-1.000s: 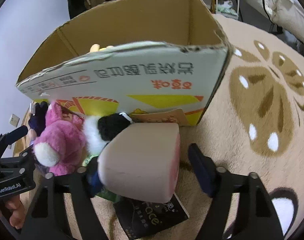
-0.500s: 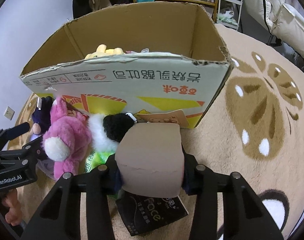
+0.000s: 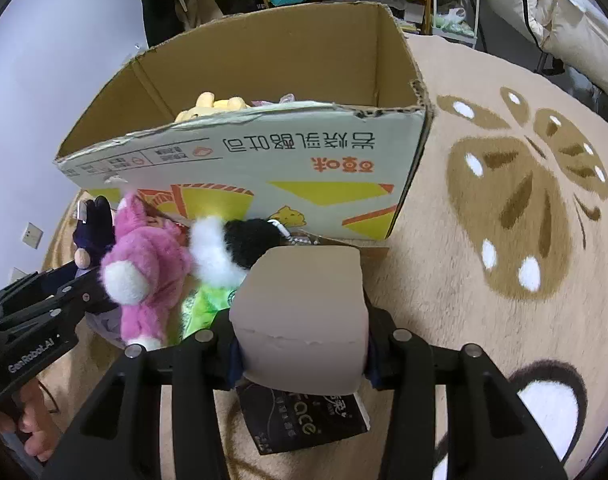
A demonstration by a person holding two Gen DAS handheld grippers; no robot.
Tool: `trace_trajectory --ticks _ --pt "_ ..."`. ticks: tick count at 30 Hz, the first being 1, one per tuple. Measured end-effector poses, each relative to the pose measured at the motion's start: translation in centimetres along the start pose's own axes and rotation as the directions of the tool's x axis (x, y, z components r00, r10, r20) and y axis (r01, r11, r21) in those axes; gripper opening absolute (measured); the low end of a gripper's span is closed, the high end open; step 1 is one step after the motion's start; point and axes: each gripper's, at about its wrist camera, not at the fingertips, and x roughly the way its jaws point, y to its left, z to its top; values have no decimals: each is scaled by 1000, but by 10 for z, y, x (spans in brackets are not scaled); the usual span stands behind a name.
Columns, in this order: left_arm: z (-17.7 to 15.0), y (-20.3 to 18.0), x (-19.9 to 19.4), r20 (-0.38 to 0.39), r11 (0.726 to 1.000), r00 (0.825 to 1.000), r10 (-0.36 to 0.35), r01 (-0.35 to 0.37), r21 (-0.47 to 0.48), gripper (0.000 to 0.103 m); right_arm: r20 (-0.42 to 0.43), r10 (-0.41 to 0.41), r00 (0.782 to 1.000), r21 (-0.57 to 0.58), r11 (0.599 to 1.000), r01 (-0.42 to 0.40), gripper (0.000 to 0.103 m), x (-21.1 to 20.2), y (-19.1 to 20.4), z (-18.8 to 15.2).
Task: Organize soft objects
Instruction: 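Grasp the purple-hatted lavender doll with the left tool while the right tool grasps the pink foam roll, then lift the lavender doll with the left tool while the right tool carries the foam roll over the box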
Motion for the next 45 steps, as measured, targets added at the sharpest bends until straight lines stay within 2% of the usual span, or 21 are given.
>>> trace_trajectory --ticks 6,11,15,20,28,38,45 --pt "-7 1 -14 40 996 995 88 -88 22 44 23 22 999 11 1000 -22 48 -13 5 -3" --pt "-10 12 -32 74 995 992 100 -98 -30 44 66 18 998 10 1000 -18 48 -28 7 -2" --pt "-14 16 -47 116 992 985 126 -122 -38 44 109 24 994 -16 1000 -23 46 -49 11 -1" --pt "-17 15 -66 176 987 971 159 -155 -40 44 184 -9 983 -68 997 22 45 -76 21 0" --pt "-23 17 -96 245 982 951 188 -177 -66 44 295 -33 955 -95 993 64 45 -113 30 3" --pt "-20 -3 -139 377 973 899 226 -230 -34 44 437 -57 898 -67 993 95 45 -150 29 18" --pt "2 -6 -145 425 972 877 225 -234 -30 44 481 -85 872 -46 991 122 45 -151 27 41"
